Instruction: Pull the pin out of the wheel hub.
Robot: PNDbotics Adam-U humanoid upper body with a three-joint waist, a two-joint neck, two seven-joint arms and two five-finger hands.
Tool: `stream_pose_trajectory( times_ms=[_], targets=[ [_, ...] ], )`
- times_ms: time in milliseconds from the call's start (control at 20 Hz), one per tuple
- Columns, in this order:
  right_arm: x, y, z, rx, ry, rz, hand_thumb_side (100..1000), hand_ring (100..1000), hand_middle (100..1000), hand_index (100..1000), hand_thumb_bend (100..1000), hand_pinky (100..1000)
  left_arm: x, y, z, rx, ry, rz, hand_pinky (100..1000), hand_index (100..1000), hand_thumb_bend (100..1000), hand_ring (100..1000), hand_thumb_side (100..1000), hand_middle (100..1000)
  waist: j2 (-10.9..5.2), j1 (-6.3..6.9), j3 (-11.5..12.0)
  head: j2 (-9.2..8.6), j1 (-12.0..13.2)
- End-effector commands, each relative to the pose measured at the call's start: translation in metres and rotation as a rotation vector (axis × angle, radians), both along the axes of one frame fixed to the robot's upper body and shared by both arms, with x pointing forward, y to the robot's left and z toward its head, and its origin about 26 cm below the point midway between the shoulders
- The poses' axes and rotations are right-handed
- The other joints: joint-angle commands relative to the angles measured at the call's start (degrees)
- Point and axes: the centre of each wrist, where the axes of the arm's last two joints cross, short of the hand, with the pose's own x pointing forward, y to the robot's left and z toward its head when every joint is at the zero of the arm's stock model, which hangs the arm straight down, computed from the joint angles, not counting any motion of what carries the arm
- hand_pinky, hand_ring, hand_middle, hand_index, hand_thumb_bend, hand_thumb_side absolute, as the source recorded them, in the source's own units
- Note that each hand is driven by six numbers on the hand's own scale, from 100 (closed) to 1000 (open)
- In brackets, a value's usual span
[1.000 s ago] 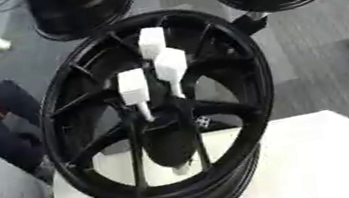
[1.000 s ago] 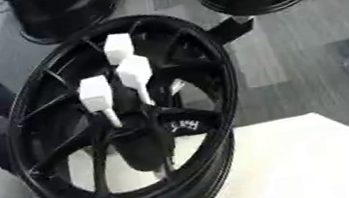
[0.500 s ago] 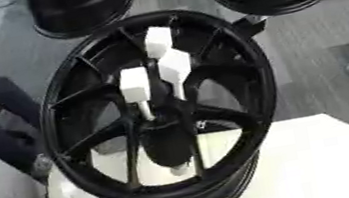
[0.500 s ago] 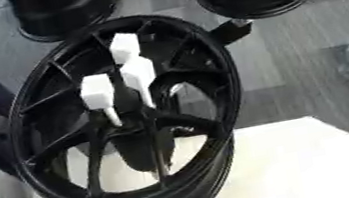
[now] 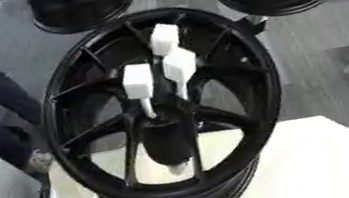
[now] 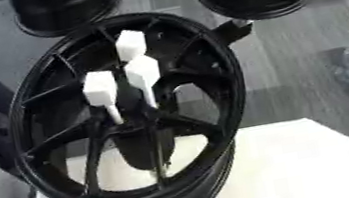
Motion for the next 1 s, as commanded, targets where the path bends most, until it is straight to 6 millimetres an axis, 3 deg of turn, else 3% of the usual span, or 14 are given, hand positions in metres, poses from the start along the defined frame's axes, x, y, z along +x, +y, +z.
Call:
stream_pose_trajectory(
  times_ms=[50, 300, 450, 650, 950, 1000],
  targets=[
    [0.003, 0.0, 0.008, 0.007, -0.035, 0.002, 996, 754, 763, 922, 100, 691, -0.009, 0.005, 0.006, -0.11, -0.114, 0.06, 580, 774, 768, 472, 496, 591, -0.17, -0.68, 0.08, -0.12, 0.16],
    [0.004, 0.006, 0.005, 0.032, -0.038, 0.007, 993, 754, 763, 922, 100, 692, -0.022, 0.023, -0.039, -0.377, -0.16, 0.238, 575, 767, 748, 472, 516, 578, 0.04, -2.17, 0.25, -0.12, 1.24],
    [0.005, 0.007, 0.006, 0.032, -0.038, 0.014, 996, 754, 763, 922, 100, 692, -0.024, 0.02, -0.076, -0.531, -0.141, 0.321, 577, 766, 749, 475, 508, 576, 0.0, -2.21, 0.11, -0.12, 2.06],
    [0.005, 0.006, 0.006, 0.026, -0.036, 0.014, 992, 754, 763, 922, 100, 691, -0.015, -0.01, -0.109, -0.692, -0.127, 0.342, 577, 762, 754, 474, 555, 573, -0.12, -2.01, -0.07, -0.12, 1.9],
    [0.005, 0.003, 0.004, 0.019, -0.027, 0.013, 999, 755, 764, 923, 100, 693, -0.01, -0.057, -0.133, -0.886, -0.068, 0.308, 578, 755, 759, 473, 579, 557, -0.21, -1.78, 0.08, -0.12, 1.61],
    [0.005, 0.002, 0.004, 0.016, -0.028, 0.011, 999, 755, 764, 923, 100, 692, -0.009, -0.076, -0.142, -0.969, -0.047, 0.286, 578, 754, 762, 473, 583, 557, -0.2, -1.54, 0.17, -0.12, 1.47]
  ],
)
